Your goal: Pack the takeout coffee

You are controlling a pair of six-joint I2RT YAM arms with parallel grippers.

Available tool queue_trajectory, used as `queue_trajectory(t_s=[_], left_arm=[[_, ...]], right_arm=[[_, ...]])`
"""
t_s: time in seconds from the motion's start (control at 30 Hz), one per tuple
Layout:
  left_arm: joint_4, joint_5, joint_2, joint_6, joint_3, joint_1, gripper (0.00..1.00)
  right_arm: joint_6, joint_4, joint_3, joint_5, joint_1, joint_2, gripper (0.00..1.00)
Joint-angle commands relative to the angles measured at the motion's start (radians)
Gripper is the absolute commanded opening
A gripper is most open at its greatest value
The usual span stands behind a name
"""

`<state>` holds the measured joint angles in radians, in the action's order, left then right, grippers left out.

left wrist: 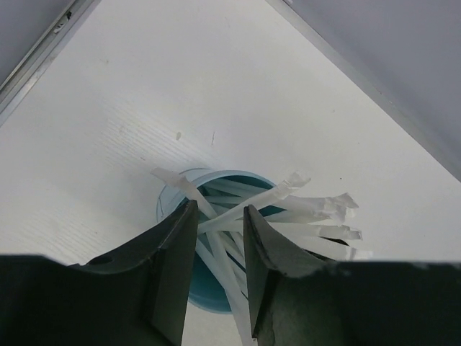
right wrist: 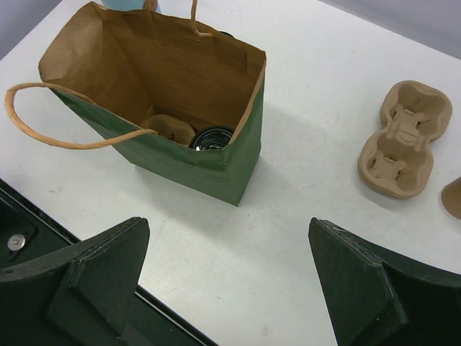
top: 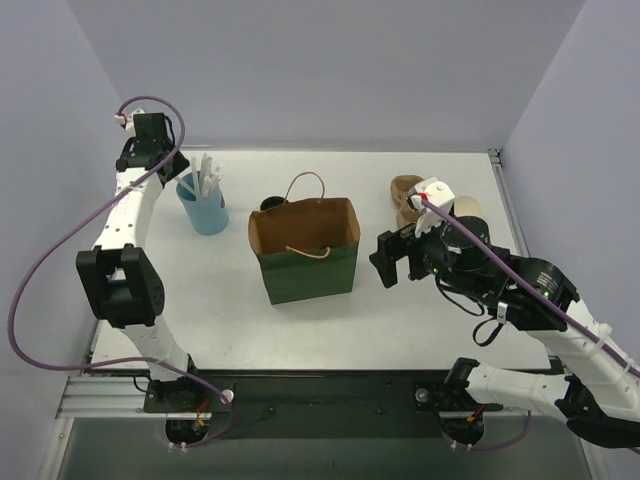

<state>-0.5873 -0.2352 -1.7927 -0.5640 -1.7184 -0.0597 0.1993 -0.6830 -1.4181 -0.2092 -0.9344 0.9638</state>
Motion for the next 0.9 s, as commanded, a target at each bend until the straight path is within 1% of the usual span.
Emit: queue_trajectory(t_s=[0.0, 0.03, 0.07, 0.1, 0.17, 0.33, 0.53, 0.7, 0.87], left_arm=[[0.056, -0.013, -0.031, -0.022, -0.061, -0.006, 0.42], [0.052, -0.021, -0.042, -0.019, -0.066, -0.008, 0.42], [0.044, -0.033, -0.049, -0.016, -0.076, -0.006, 0.48], [0.023, -0.044, -0.065, -0.014, -0.087, -0.008, 0.51], [0.018, -0.062, -0.071, -0.001, -0.099, -0.008, 0.53], [0.046, -0.046, -0.053, 0.027, -0.104, -0.006, 0.53], [0.017, -0.121, -0.043, 0.052, -0.098, -0.008, 0.53], [0.056, -0.102, -0.059, 0.044, -0.064, -0.017, 0.53], [0.081, -0.095, -0.091, 0.058, -0.069, -0.020, 0.50]], right_arm=[[-0.090, 0.000, 0.005, -0.068, 0.009, 0.006, 1.00], [-0.115, 0.000, 0.005, -0.074, 0.011, 0.016, 1.00], [-0.129, 0.000, -0.001, -0.079, 0.011, 0.024, 1.00], [-0.141, 0.000, -0.004, -0.090, 0.012, 0.032, 1.00], [-0.159, 0.000, -0.013, -0.098, 0.014, 0.053, 1.00], [-0.161, 0.007, -0.022, -0.084, 0.022, 0.090, 1.00], [-0.153, 0.025, -0.030, -0.068, 0.026, 0.113, 1.00], [-0.150, 0.028, -0.036, -0.061, 0.029, 0.116, 1.00], [-0.138, 0.028, -0.041, -0.071, 0.031, 0.108, 1.00]])
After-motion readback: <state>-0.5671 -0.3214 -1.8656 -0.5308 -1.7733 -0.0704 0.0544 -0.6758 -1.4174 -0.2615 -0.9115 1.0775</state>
